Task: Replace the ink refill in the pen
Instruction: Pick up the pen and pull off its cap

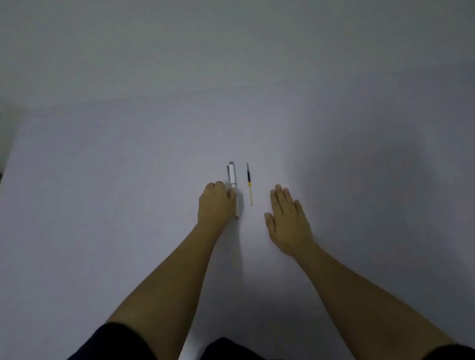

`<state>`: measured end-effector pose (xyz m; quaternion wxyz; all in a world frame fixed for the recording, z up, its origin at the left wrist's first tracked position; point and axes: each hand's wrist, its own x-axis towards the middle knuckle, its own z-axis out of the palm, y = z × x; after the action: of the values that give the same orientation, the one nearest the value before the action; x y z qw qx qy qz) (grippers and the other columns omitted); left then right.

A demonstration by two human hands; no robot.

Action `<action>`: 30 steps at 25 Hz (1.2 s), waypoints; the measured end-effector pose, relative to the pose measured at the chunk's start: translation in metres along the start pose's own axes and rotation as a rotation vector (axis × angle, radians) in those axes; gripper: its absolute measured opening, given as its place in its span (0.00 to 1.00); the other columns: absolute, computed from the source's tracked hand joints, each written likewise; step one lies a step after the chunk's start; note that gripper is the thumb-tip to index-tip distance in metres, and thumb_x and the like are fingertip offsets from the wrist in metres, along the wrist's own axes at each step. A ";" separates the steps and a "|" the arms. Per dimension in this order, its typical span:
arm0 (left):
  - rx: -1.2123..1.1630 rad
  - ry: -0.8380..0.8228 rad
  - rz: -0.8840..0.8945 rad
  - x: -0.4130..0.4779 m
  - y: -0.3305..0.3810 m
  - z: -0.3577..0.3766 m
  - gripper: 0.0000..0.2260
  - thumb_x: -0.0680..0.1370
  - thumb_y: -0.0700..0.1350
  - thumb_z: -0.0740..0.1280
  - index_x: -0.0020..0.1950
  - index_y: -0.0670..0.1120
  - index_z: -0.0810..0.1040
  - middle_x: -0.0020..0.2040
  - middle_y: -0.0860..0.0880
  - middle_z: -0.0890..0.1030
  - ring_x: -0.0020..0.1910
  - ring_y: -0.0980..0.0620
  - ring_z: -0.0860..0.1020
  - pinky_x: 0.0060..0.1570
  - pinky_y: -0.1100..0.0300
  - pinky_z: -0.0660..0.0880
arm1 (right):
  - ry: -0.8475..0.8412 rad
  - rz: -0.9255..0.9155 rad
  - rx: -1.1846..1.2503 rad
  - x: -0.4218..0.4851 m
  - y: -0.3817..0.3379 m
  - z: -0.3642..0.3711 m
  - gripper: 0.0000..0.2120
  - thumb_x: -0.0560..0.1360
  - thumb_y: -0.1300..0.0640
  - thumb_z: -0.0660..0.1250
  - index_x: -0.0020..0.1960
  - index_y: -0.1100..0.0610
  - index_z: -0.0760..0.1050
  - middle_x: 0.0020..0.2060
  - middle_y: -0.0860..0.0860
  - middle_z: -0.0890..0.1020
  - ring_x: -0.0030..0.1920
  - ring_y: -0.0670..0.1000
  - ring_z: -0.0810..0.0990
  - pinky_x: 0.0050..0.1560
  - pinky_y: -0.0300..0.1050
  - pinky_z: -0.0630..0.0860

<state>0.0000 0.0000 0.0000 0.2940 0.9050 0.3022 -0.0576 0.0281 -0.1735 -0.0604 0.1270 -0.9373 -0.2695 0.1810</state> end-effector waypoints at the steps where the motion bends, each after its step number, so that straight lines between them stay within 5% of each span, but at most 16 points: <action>1: -0.001 0.002 -0.026 0.006 0.002 0.002 0.14 0.79 0.45 0.59 0.47 0.34 0.74 0.46 0.35 0.78 0.44 0.38 0.77 0.38 0.54 0.67 | 0.040 0.003 0.001 0.000 0.001 0.003 0.27 0.80 0.51 0.48 0.76 0.59 0.45 0.77 0.55 0.48 0.77 0.54 0.46 0.75 0.50 0.44; 7: -0.024 -0.023 -0.136 0.024 0.008 0.017 0.13 0.77 0.46 0.62 0.49 0.36 0.75 0.44 0.37 0.80 0.38 0.41 0.77 0.35 0.56 0.70 | 0.156 -0.020 0.003 -0.001 0.005 0.009 0.27 0.79 0.52 0.52 0.75 0.60 0.51 0.76 0.56 0.55 0.76 0.56 0.53 0.73 0.50 0.46; 11: -0.030 -0.006 -0.137 0.021 0.008 0.013 0.11 0.77 0.43 0.62 0.47 0.34 0.75 0.38 0.39 0.77 0.34 0.45 0.72 0.34 0.54 0.70 | 0.097 -0.016 0.041 -0.001 0.004 0.004 0.27 0.80 0.52 0.51 0.75 0.59 0.49 0.77 0.55 0.52 0.77 0.54 0.49 0.75 0.49 0.44; 14: -0.028 -0.009 -0.009 0.009 0.002 0.001 0.10 0.79 0.43 0.60 0.42 0.38 0.72 0.35 0.41 0.74 0.34 0.44 0.72 0.35 0.50 0.73 | 0.118 -0.011 0.278 0.005 0.002 -0.020 0.22 0.80 0.53 0.54 0.73 0.59 0.61 0.74 0.56 0.62 0.75 0.54 0.59 0.74 0.46 0.53; 18: -0.080 -0.146 0.189 -0.013 -0.009 -0.026 0.09 0.80 0.47 0.59 0.44 0.42 0.68 0.35 0.41 0.77 0.31 0.43 0.71 0.31 0.51 0.70 | 0.140 0.132 0.774 0.011 -0.013 -0.067 0.14 0.78 0.52 0.60 0.62 0.53 0.75 0.52 0.47 0.82 0.53 0.46 0.80 0.54 0.33 0.73; 22: -0.085 -0.205 0.365 -0.030 -0.003 -0.038 0.09 0.81 0.48 0.57 0.46 0.43 0.68 0.37 0.45 0.76 0.32 0.45 0.71 0.31 0.51 0.69 | 0.139 0.106 0.964 0.007 -0.030 -0.089 0.11 0.75 0.51 0.65 0.56 0.50 0.78 0.41 0.41 0.82 0.39 0.39 0.83 0.45 0.32 0.77; 25: -0.130 -0.104 0.438 -0.037 0.006 -0.038 0.08 0.81 0.47 0.58 0.53 0.46 0.73 0.38 0.51 0.73 0.32 0.52 0.69 0.33 0.59 0.65 | 0.217 0.134 1.183 0.004 -0.038 -0.096 0.04 0.75 0.57 0.67 0.48 0.51 0.80 0.39 0.47 0.84 0.41 0.49 0.84 0.49 0.42 0.79; 30: -0.046 0.209 0.549 -0.043 0.010 -0.036 0.12 0.78 0.46 0.63 0.58 0.45 0.80 0.34 0.46 0.79 0.31 0.53 0.71 0.28 0.60 0.67 | 0.216 0.109 1.258 0.000 -0.041 -0.103 0.06 0.75 0.59 0.67 0.46 0.49 0.80 0.40 0.46 0.84 0.41 0.44 0.84 0.47 0.38 0.80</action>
<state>-0.0319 -0.0078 0.0467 0.2861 0.9471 0.0759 0.1244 0.0512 -0.1536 0.0461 0.6698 -0.7089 -0.0493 0.2152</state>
